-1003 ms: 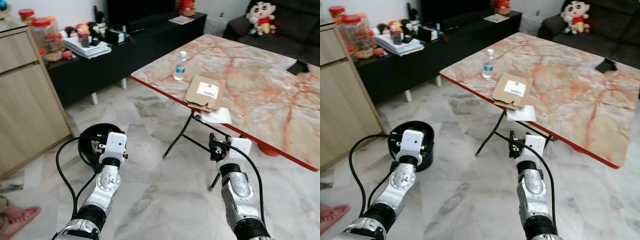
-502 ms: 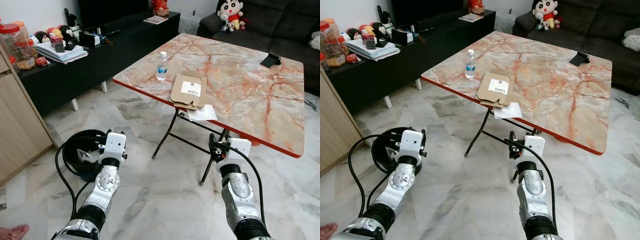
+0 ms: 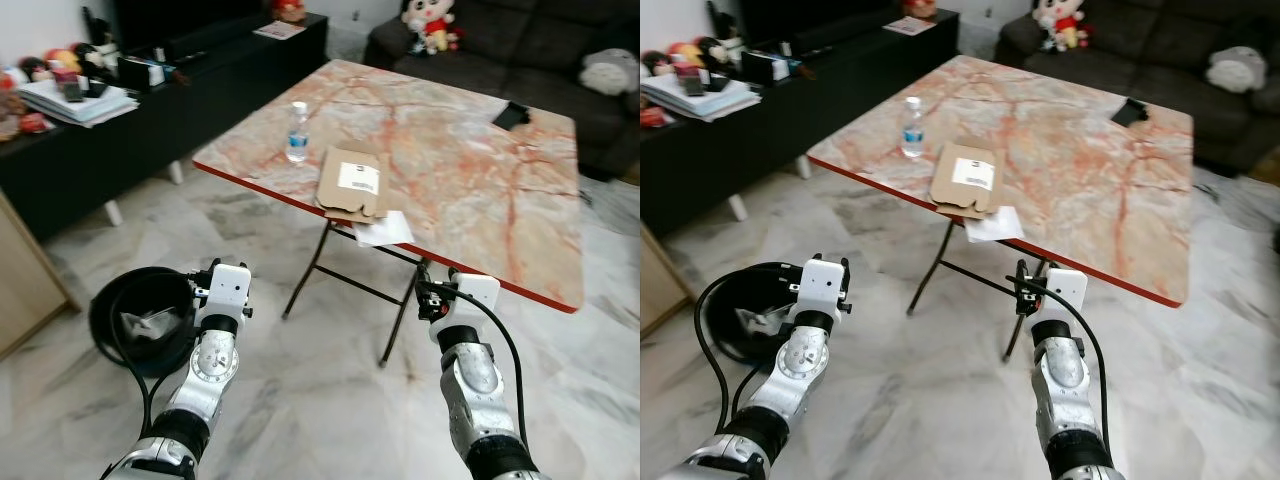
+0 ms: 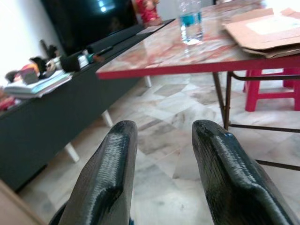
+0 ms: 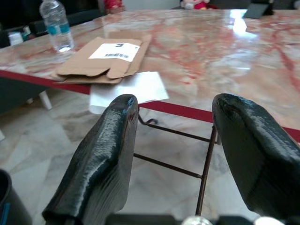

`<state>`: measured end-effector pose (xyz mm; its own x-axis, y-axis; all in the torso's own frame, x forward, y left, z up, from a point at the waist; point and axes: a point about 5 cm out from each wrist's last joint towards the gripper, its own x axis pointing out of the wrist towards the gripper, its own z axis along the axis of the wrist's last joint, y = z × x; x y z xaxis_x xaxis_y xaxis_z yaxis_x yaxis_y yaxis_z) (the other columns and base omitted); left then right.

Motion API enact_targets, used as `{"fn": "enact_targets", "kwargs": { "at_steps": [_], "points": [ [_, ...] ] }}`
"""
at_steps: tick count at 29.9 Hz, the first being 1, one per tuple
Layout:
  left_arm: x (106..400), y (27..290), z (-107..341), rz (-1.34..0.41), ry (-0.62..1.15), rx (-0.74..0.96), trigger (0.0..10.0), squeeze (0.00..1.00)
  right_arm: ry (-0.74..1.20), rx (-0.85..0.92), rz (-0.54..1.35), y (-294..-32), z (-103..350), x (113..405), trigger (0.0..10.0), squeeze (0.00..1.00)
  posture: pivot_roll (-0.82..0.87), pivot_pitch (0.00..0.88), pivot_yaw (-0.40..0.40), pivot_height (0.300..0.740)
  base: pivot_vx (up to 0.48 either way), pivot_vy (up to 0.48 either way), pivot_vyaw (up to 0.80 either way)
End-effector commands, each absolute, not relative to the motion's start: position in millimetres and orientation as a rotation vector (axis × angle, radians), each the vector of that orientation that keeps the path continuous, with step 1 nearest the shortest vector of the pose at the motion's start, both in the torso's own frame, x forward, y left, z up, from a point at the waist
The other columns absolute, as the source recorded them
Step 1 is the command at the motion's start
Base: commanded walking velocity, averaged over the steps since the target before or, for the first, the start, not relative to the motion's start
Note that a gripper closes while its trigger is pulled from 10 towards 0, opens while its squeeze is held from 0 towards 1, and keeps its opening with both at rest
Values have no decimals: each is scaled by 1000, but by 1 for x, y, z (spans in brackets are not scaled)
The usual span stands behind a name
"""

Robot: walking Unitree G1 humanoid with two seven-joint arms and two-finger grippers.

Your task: Picking trash to rubbish bin

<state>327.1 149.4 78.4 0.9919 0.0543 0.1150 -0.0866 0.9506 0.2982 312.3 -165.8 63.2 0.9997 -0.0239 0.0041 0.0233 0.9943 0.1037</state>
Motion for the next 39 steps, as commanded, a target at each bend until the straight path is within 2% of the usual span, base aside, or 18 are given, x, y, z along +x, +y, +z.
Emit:
{"fn": "enact_targets", "kwargs": {
  "at_steps": [1, 14, 18, 29, 39],
  "points": [
    [328, 148, 78, 74, -99, 302, 10000, 0, -8, 105, -34, -169, 65, 314, 10000, 0, 83, 0, -77, 740, 0, 0, -788],
    [328, 147, 80, 72, -107, 312, 10000, 0, -10, 106, -29, -168, 65, 314, 10000, 0, 83, 0, -77, 740, 0, 0, -787],
    [329, 147, 80, 69, -109, 315, 10000, 0, -11, 107, -28, -168, 65, 315, 10000, 0, 83, 0, -77, 740, 0, -450, -783],
    [329, 146, 80, 62, -106, 300, 10000, 0, -7, 120, -17, -165, 64, 315, 10000, 0, 83, 0, -77, 740, 0, 0, -786],
    [328, 141, 76, 34, -67, 246, 10000, 0, -14, 128, -5, -162, 64, 314, 10000, 0, 87, 0, -77, 740, 0, 0, 0]
  ]
}}
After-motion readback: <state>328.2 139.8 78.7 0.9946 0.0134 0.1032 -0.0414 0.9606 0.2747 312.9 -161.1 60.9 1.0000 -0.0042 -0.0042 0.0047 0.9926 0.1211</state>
